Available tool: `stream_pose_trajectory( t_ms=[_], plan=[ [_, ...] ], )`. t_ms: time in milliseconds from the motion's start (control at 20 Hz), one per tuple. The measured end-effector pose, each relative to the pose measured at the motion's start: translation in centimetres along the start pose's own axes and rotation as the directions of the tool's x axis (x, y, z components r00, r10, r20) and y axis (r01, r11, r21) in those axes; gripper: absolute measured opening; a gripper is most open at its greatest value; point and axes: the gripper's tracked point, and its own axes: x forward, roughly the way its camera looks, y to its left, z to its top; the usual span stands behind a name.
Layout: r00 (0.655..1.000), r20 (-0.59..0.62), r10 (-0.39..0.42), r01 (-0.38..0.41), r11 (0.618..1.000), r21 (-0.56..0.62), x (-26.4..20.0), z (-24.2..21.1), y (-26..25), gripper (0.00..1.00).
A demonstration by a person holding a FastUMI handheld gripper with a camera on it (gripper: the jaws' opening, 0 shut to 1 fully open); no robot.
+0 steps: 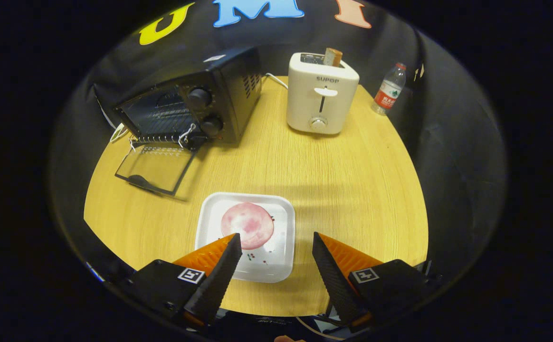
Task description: Open the toaster oven, put the food inside, and close the toaster oven door.
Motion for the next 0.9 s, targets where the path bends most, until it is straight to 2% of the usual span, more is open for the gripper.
stream_pose_trajectory(
  t_ms=[250,450,700,900],
  plan=[
    [0.996,-0.086,0.024,-0.031,0.997,-0.073,2.9,-1.8,-1.0,0.96],
    [0.988,-0.135,0.070,-0.079,0.995,-0.057,4.1,-2.6,-0.3,0.95],
    [0.981,-0.176,0.075,-0.083,0.996,-0.042,5.2,-3.2,-0.7,0.63],
    [0.967,-0.231,0.103,-0.102,0.995,0.016,5.0,-3.5,-0.6,0.35]
  ],
)
